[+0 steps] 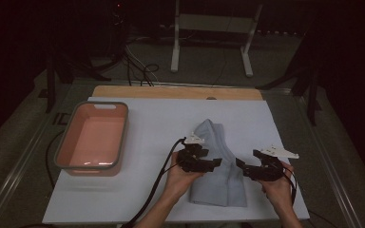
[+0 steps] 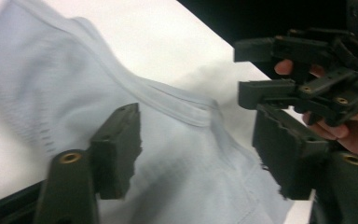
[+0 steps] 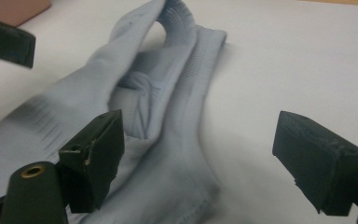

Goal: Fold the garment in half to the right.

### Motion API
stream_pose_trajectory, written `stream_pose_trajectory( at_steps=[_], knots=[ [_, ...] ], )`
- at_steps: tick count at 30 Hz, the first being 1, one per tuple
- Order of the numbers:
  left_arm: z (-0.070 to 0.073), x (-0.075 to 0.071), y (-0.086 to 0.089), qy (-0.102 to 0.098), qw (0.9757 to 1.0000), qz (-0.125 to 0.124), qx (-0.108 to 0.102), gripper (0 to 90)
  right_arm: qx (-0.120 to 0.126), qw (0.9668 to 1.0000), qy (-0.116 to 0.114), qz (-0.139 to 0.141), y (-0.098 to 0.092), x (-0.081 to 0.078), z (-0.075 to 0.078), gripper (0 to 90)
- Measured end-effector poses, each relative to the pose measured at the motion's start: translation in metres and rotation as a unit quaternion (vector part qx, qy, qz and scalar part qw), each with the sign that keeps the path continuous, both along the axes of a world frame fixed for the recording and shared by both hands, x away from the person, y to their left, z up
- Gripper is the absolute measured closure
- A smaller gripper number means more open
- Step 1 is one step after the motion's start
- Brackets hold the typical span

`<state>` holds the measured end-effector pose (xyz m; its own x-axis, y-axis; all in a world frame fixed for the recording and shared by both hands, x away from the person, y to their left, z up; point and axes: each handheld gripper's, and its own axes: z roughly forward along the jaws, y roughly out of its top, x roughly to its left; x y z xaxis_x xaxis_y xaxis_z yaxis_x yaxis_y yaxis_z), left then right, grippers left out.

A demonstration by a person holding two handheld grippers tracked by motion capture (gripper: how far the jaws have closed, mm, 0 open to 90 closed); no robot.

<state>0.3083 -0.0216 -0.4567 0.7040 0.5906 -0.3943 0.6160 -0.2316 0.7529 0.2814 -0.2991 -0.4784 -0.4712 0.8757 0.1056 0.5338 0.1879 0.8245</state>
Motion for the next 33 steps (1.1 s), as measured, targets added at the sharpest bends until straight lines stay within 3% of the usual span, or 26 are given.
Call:
stream_pose_trajectory(
  at_steps=[10, 16, 20, 24, 33],
  knots=[
    [0.0, 0.003, 0.026, -0.017, 0.9987, 0.041, 0.025, 17.1, 0.009, 0.9998, -0.006, 0.017, 0.009, 0.003, 0.0, 18.2],
    [-0.001, 0.006, 0.04, -0.025, 0.9965, 0.068, 0.042, 16.1, 0.021, 0.9992, 0.005, 0.032, 0.017, 0.006, 0.001, 18.1],
    [-0.002, 0.007, 0.048, -0.03, 0.9962, 0.069, 0.044, 13.1, 0.023, 0.9988, 0.011, 0.042, 0.024, 0.008, 0.001, 18.1],
    [-0.002, 0.008, 0.052, -0.033, 0.9963, 0.067, 0.041, 8.3, 0.006, 0.9988, 0.015, 0.047, 0.03, 0.009, 0.0, 19.6],
    [-0.003, 0.007, 0.06, -0.039, 0.9965, 0.063, 0.039, 0.7, -0.006, 0.9973, 0.025, 0.069, 0.04, 0.014, -0.002, 18.9]
  ],
)
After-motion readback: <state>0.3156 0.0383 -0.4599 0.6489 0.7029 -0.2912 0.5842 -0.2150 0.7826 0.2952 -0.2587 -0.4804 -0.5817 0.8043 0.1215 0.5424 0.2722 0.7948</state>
